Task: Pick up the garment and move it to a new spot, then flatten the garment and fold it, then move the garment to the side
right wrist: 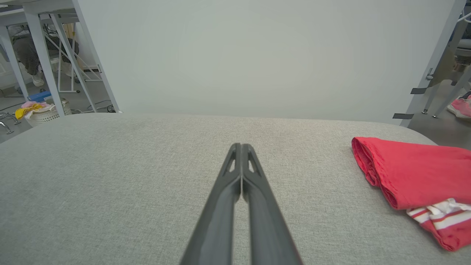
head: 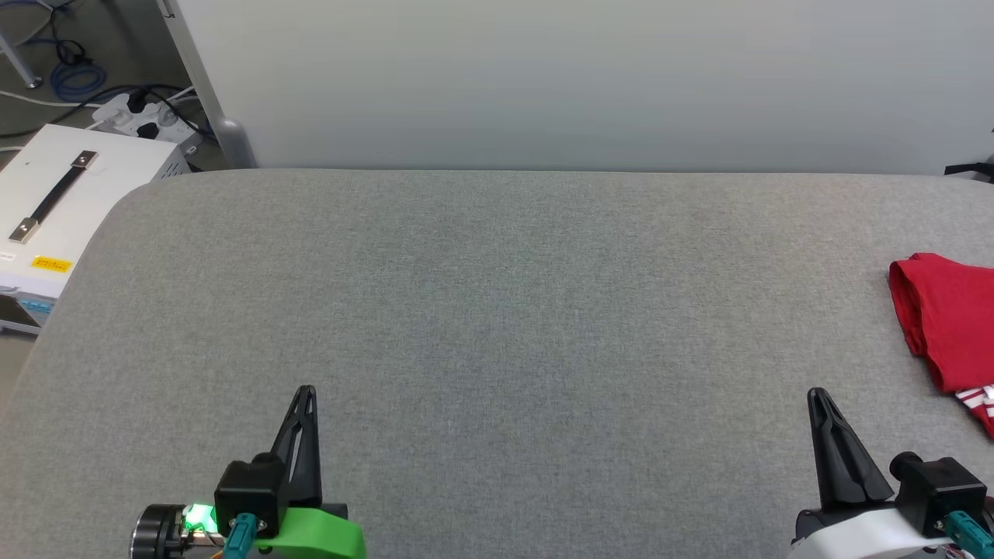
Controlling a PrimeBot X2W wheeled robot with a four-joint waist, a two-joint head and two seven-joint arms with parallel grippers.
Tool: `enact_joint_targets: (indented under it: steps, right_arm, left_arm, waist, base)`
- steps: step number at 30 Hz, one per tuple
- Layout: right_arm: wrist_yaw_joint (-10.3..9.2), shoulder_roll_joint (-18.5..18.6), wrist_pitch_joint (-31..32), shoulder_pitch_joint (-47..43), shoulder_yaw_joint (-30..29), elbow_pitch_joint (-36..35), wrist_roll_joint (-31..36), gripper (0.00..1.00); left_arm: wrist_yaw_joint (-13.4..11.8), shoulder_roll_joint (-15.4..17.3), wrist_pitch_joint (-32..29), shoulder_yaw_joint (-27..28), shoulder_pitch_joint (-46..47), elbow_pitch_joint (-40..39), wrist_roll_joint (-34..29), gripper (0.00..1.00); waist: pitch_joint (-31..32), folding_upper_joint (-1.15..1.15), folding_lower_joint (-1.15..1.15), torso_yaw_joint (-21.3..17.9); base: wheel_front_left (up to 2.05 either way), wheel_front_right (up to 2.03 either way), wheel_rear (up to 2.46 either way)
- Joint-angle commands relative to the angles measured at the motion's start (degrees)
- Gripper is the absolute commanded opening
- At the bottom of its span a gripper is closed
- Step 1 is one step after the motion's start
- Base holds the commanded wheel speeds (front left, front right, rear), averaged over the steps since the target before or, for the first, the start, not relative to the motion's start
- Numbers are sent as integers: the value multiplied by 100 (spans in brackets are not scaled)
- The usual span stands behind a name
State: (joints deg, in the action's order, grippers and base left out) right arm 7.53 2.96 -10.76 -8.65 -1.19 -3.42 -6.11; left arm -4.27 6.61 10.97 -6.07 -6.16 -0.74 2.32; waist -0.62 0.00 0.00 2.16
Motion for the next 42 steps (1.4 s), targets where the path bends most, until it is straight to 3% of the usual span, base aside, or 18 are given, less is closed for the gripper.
enact_joint_targets:
  steps: [1, 42]
  right_arm:
    - [-1, -2, 35, 125, 10, 26, 38, 0]
    - [-3, -5, 534, 480, 62, 178, 313, 0]
  left_arm:
    - [25, -40, -40, 34, 130, 8, -53, 0]
    - [218, -200, -547, 309, 363, 40, -139, 0]
  waist:
    - [1, 0, 0, -3]
    - [30, 0, 0, -105]
  base:
    - [0, 0, 0]
    - [0, 0, 0]
